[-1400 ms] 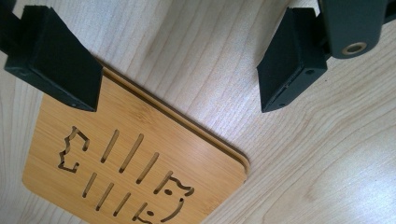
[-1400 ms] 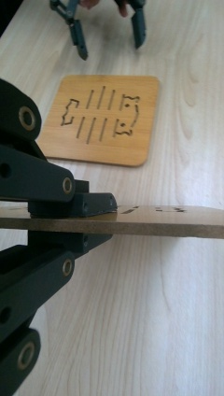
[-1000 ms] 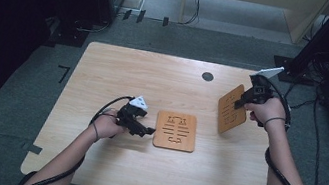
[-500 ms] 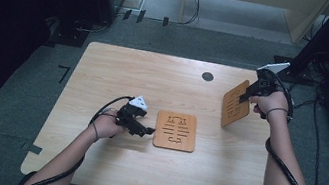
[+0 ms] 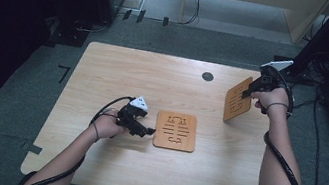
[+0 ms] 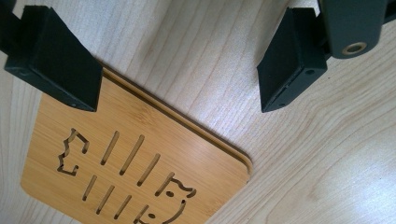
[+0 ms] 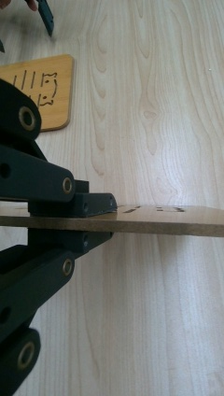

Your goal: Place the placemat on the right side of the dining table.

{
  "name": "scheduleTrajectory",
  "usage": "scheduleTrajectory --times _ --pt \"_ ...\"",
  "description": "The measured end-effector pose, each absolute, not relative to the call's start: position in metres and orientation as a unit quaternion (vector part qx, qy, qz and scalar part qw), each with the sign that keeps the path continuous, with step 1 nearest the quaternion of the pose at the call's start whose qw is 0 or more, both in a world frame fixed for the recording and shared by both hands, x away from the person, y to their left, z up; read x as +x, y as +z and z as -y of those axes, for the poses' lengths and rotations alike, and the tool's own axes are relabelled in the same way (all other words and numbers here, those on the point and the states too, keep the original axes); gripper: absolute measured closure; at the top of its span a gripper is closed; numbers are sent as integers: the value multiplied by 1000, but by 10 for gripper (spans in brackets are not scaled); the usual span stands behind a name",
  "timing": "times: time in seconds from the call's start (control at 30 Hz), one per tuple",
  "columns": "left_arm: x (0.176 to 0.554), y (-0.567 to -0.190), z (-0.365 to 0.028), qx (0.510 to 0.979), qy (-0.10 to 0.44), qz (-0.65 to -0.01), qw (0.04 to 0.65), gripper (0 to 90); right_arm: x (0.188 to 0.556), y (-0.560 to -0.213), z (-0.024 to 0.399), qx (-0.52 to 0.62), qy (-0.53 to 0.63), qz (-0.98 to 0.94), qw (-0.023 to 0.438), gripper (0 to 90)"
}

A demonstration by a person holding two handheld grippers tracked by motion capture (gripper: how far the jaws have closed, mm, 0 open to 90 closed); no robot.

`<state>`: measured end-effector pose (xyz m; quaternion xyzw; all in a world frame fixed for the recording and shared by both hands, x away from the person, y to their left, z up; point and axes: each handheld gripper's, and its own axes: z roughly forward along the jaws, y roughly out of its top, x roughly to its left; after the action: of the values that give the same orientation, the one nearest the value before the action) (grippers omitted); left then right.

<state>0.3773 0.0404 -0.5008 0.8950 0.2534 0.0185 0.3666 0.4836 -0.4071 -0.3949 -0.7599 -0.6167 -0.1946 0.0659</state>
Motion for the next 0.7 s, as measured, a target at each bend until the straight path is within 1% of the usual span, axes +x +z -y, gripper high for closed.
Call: scheduleTrajectory --times 0.3,0.43,0.57,0.7 --pt "377 -502 -39 897 16 -253 361 134 495 -402 409 -757 -204 618 64 868" --pt "377 -503 -39 898 17 -253 360 134 495 -403 409 -757 -201 619 57 817" --pt "377 -503 -39 897 16 -254 360 135 491 -402 412 -755 -198 623 49 790" --pt "377 -503 -39 898 17 -253 360 134 488 -404 414 -754 -195 626 41 781"
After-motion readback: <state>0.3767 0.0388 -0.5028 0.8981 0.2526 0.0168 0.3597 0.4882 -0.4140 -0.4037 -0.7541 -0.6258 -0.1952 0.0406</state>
